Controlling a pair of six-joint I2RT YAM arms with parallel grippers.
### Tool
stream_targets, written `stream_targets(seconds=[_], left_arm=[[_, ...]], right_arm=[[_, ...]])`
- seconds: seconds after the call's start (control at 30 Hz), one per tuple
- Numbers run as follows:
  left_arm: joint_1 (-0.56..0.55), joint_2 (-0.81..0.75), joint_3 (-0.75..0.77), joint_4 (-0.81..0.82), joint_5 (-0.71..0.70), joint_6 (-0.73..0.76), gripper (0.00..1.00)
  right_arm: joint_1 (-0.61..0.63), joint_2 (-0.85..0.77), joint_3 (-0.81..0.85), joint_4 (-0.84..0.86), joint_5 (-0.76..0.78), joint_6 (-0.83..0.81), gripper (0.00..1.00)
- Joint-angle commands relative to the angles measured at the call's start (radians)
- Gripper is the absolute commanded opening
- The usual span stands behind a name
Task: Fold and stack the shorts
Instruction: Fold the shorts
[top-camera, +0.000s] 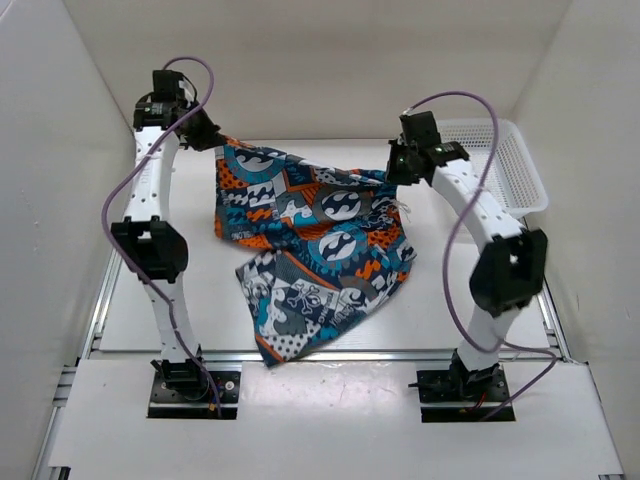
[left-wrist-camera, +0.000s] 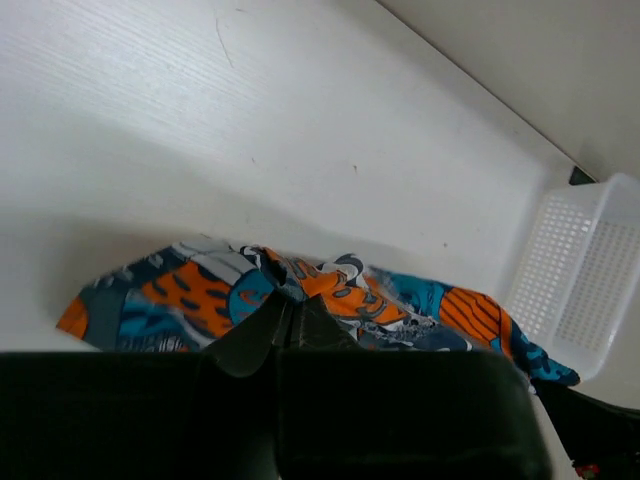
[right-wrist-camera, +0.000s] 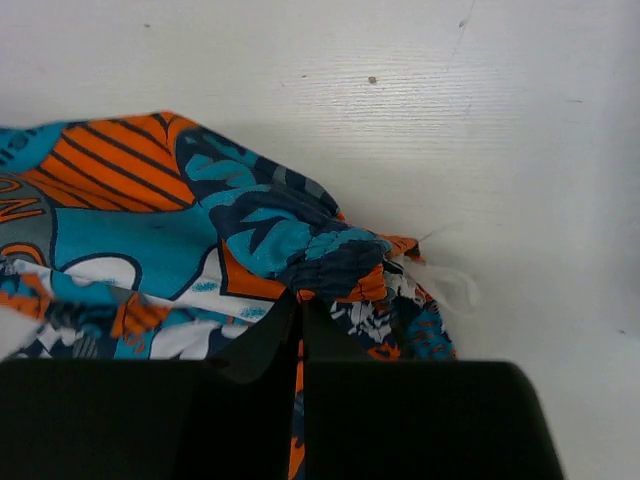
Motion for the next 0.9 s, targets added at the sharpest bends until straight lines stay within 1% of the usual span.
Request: stream_targets(seconds=[0.0,0.07,0.1,0.2,0.27,0.37,0.4,0.47,0.5,0.53,0.57,0.6,0.63,0.67,0.7,0.77,0.8,0.83,0.87], left_arm=[[0.044,0.038,0.140,0.073,-0.111,0.054,0.10],[0.044,0.083,0.172,0.073,-0.093,0.063,0.10],[0.044,0.083,0.172,0.073,-0.093,0.063,0.10],[0.034,0.074,0.160,0.073,-0.083,0.072,0.10],[0.034,0.043,0.128,0.073,-0.071,0.082,0.10],[0.015,-0.078,-0.019,0.073,-0.071,0.100,0.10],[0.001,-0.156,-0.118,0.073,-0.071,0.100,0.10],[-0.031,-0.242,-0.220,0.082,-0.071,0.100,0.10],[-0.045,-0.329,-0.324,0.082,-0.080,0.100,0.10],[-0.059,-0.375,-0.381,0.082,-0.080,0.100,0.10],[-0.071,-0.421,-0.438,0.091,-0.091,0.100,0.10],[-0.097,-0.464,-0.552,0.091,-0.091,0.074,0.10],[-0.111,-0.553,-0.610,0.101,-0.100,0.063,0.10],[-0.125,-0.596,-0.666,0.101,-0.112,0.050,0.10],[-0.155,-0.674,-0.779,0.110,-0.122,0.019,0.10],[-0.194,-0.747,-0.893,0.122,-0.149,-0.018,0.10],[-0.244,-0.779,-1.008,0.145,-0.163,-0.062,0.10],[-0.268,-0.831,-1.062,0.154,-0.172,-0.087,0.10],[-0.291,-0.851,-1.111,0.154,-0.172,-0.110,0.10]], right_arm=[[-0.051,0.137,0.116,-0.026,0.011,-0.020,0.00],[-0.062,0.193,0.191,-0.037,-0.008,-0.009,0.00],[-0.062,0.239,0.214,-0.037,-0.034,0.003,0.00],[-0.062,0.299,0.283,-0.057,-0.072,0.003,0.00],[-0.062,0.308,0.296,-0.071,-0.092,0.003,0.00],[-0.062,0.290,0.264,-0.082,-0.103,0.003,0.00],[-0.073,0.276,0.242,-0.082,-0.114,0.003,0.00],[-0.073,0.221,0.159,-0.082,-0.114,0.003,0.00],[-0.083,0.199,0.127,-0.082,-0.114,0.003,0.00],[-0.084,0.155,0.093,-0.082,-0.114,0.003,0.00],[-0.093,0.130,0.025,-0.071,-0.114,0.003,0.00],[-0.102,0.107,-0.008,-0.071,-0.114,0.003,0.00],[-0.102,0.063,-0.040,-0.071,-0.114,0.003,0.00],[-0.111,0.045,-0.071,-0.062,-0.114,0.003,0.00],[-0.111,0.025,-0.127,-0.062,-0.114,0.003,0.00],[-0.120,-0.023,-0.186,-0.062,-0.101,-0.006,0.00],[-0.120,-0.049,-0.239,-0.062,-0.088,-0.006,0.00],[-0.120,-0.063,-0.267,-0.049,-0.074,-0.006,0.00],[-0.120,-0.077,-0.298,-0.040,-0.042,-0.006,0.00]])
